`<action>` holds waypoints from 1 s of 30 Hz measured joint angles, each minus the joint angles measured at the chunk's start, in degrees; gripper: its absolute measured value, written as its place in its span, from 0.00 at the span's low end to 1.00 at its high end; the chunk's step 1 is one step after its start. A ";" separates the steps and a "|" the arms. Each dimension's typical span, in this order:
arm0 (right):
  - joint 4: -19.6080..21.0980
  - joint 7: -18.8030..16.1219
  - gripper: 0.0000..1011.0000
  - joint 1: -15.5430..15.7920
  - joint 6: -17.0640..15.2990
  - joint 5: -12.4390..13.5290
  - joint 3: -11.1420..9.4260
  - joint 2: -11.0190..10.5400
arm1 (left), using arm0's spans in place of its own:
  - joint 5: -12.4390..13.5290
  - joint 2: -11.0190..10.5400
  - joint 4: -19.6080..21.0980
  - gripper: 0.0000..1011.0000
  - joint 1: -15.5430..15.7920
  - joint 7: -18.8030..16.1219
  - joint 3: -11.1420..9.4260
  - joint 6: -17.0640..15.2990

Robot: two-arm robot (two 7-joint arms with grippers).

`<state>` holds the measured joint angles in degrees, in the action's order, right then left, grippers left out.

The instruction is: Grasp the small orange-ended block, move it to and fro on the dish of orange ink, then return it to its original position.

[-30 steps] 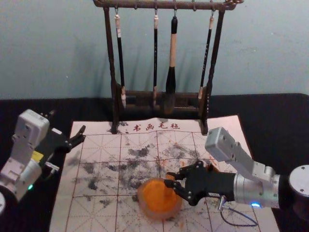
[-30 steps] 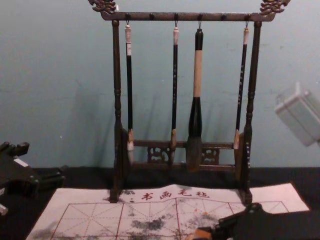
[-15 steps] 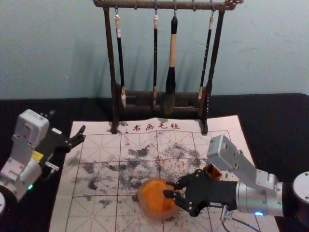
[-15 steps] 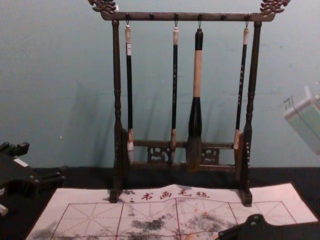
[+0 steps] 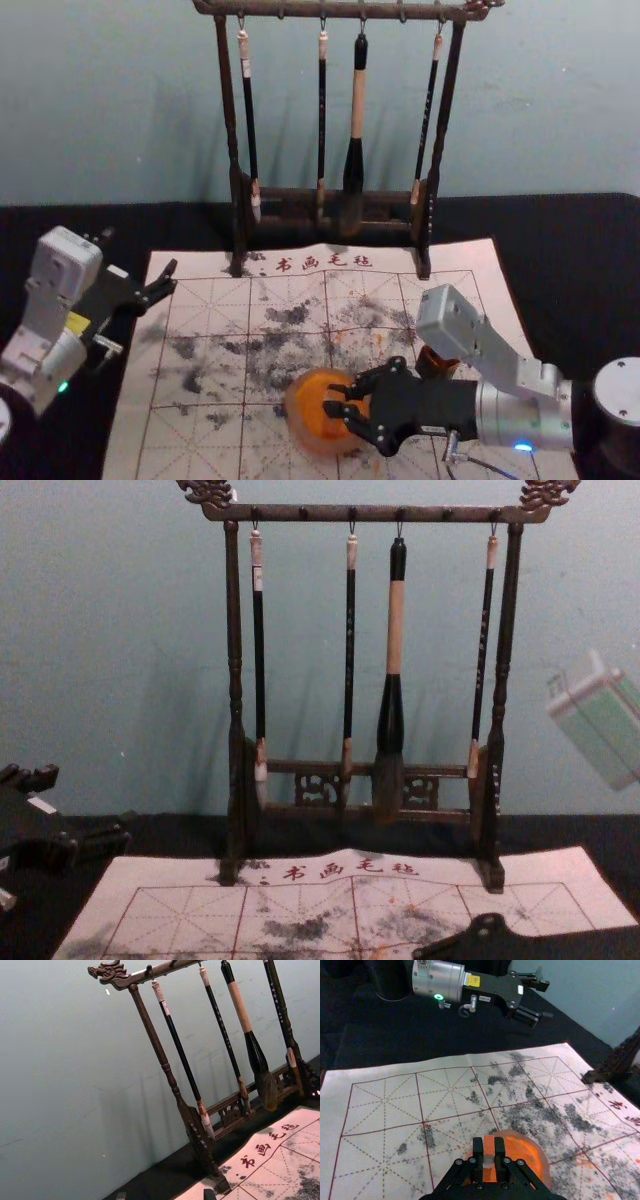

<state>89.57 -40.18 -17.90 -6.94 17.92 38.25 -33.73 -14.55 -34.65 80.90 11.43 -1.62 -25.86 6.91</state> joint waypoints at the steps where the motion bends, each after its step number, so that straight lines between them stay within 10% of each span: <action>1: -0.08 0.00 0.09 -0.08 0.00 -0.03 0.09 0.11 | 0.00 0.00 0.00 0.99 0.00 0.00 0.00 0.00; 30: -5.18 1.47 0.09 -3.15 0.37 -1.71 0.88 3.56 | 0.00 0.00 0.00 0.99 0.00 0.00 0.00 0.00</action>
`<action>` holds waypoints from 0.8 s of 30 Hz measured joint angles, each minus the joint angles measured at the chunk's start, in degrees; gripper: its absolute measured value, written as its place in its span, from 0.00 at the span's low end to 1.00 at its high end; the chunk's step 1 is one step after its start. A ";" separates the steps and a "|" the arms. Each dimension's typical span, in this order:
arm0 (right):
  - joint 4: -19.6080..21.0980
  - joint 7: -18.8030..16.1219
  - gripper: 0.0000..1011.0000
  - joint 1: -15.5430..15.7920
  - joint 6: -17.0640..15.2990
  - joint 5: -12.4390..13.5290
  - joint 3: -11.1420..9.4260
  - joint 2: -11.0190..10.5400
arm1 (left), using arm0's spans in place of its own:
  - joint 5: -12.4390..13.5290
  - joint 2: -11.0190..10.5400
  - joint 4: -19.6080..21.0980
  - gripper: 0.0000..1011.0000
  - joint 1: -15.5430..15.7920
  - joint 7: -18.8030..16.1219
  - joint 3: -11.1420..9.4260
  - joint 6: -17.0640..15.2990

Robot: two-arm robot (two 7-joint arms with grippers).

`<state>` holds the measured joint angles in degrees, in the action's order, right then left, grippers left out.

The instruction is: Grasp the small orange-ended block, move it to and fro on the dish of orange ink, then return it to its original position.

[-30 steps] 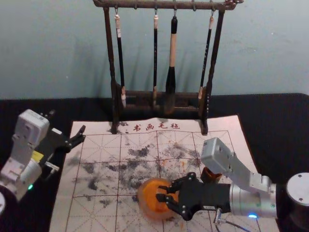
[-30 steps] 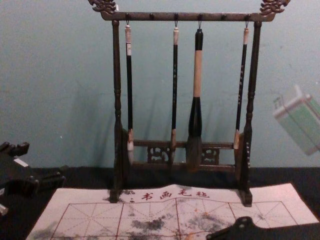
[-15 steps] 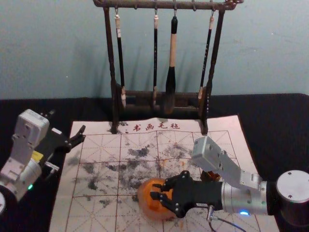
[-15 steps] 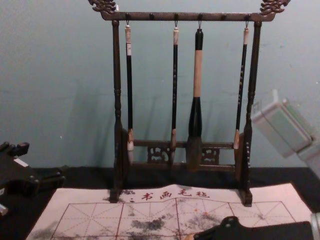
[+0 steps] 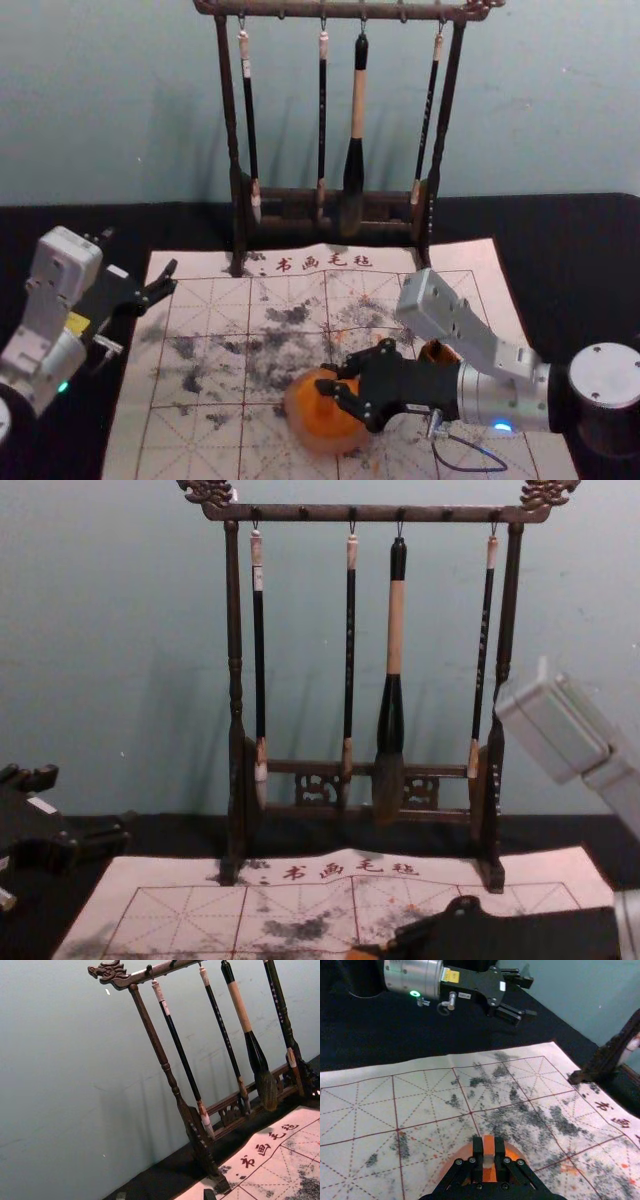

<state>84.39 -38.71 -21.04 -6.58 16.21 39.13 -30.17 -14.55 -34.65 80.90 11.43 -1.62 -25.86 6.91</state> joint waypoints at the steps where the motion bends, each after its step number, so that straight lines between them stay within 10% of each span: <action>1: -0.09 0.08 0.09 -0.01 0.01 -0.01 -0.14 0.00 | 0.00 0.00 0.00 0.99 0.00 0.00 0.00 0.00; 24: 2.74 0.17 0.09 2.56 -0.15 1.22 -2.26 -3.03 | 0.00 0.00 0.00 0.99 0.00 0.00 0.00 0.00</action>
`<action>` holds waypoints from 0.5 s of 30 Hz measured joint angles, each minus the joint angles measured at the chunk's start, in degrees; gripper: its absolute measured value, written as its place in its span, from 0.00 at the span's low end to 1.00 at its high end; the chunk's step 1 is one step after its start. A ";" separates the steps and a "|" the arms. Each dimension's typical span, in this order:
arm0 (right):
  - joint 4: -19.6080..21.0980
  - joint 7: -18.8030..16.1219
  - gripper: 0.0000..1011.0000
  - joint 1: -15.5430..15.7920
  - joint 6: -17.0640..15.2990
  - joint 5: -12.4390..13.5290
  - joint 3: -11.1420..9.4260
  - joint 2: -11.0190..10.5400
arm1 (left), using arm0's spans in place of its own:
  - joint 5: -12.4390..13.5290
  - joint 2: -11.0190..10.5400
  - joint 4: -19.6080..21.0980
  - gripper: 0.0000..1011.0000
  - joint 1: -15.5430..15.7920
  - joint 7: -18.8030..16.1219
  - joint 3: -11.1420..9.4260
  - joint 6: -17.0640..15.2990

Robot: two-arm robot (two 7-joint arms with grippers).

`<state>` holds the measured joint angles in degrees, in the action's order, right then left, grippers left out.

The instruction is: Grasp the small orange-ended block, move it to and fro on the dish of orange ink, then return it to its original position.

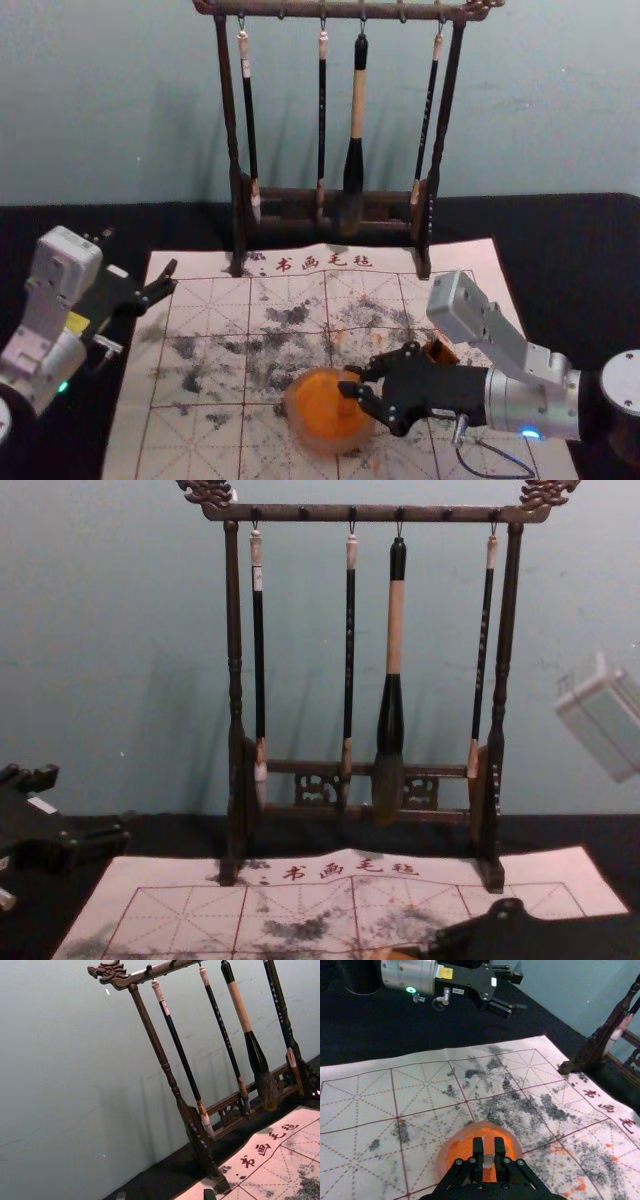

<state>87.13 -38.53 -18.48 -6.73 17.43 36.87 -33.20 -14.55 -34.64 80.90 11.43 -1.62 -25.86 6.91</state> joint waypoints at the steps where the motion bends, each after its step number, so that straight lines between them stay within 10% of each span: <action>1: 0.35 -0.11 0.09 0.29 0.00 0.14 -0.06 -0.28 | 0.00 0.00 0.00 0.99 0.00 0.00 0.00 0.00; 15: 2.32 -1.28 0.09 1.44 0.30 0.70 0.50 -1.20 | 0.00 0.00 0.00 0.99 0.00 0.00 0.00 0.00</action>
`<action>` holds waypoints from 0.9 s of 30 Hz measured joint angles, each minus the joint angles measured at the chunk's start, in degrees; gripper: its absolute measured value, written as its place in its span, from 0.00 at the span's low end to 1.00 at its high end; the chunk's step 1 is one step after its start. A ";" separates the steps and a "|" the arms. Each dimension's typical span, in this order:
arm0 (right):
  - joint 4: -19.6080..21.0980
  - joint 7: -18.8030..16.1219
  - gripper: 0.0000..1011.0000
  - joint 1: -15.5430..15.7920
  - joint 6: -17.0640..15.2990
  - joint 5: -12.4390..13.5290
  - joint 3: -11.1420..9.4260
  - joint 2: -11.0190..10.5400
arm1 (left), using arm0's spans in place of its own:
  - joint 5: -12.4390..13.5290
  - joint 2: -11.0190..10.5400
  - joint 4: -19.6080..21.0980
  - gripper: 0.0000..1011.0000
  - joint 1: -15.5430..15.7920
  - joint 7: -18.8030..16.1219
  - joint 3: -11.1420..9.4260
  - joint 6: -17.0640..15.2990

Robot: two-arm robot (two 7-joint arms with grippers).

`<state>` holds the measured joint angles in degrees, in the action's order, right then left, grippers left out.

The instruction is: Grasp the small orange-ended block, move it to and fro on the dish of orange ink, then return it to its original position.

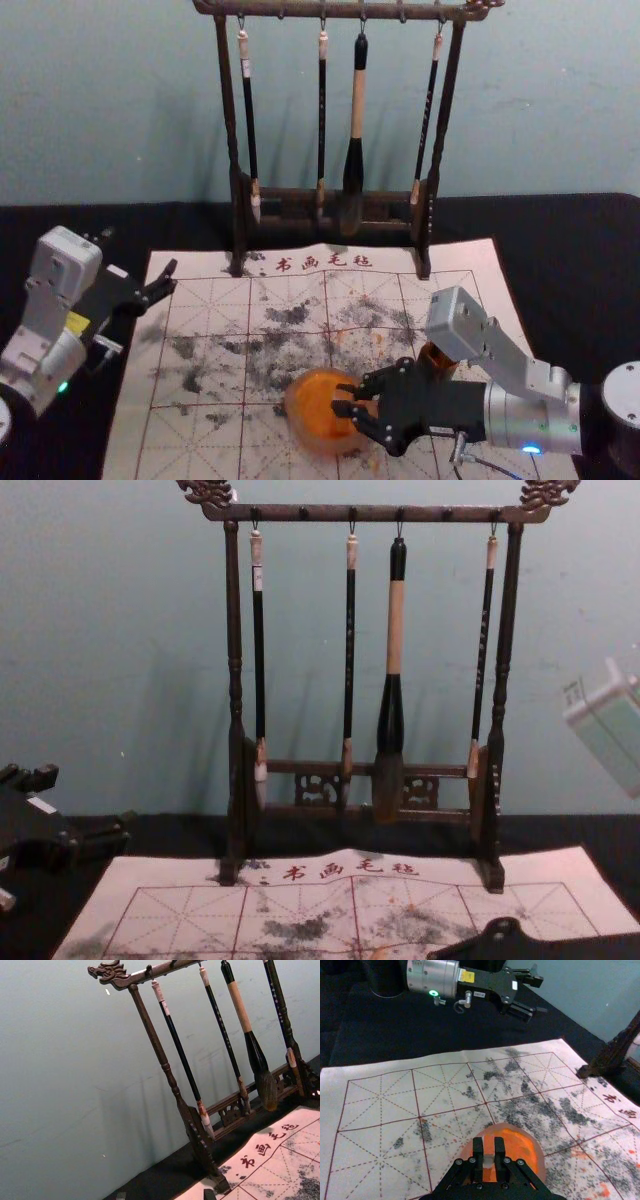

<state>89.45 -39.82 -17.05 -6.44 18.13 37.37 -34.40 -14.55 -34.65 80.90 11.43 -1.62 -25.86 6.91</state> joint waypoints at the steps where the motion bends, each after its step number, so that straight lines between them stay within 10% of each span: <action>1: 0.02 -0.08 0.09 -0.03 0.06 0.00 0.15 0.07 | 0.00 0.00 0.00 0.99 0.00 0.00 0.00 0.00; 27: -4.84 0.39 0.09 -3.87 0.26 -2.41 2.09 3.72 | 0.00 0.00 0.00 0.99 0.00 0.00 0.00 0.00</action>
<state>84.61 -39.43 -20.91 -6.17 15.72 39.46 -30.69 -14.55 -34.65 80.90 11.43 -1.62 -25.86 6.91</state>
